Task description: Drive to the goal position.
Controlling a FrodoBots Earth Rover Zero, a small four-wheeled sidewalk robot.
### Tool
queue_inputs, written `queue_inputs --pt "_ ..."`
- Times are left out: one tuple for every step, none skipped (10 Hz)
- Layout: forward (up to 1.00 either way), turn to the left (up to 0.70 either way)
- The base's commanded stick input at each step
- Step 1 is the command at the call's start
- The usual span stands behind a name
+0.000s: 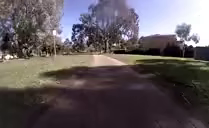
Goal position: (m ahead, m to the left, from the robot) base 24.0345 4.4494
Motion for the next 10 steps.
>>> queue_inputs --pt "0.7 0.0" --pt "0.7 0.0" --pt "0.7 0.0" --pt "0.7 0.0" --pt "0.7 0.0" --pt "0.7 0.0" --pt "0.7 0.0" --pt "0.7 0.0" --pt "0.7 0.0" --pt "0.7 0.0"
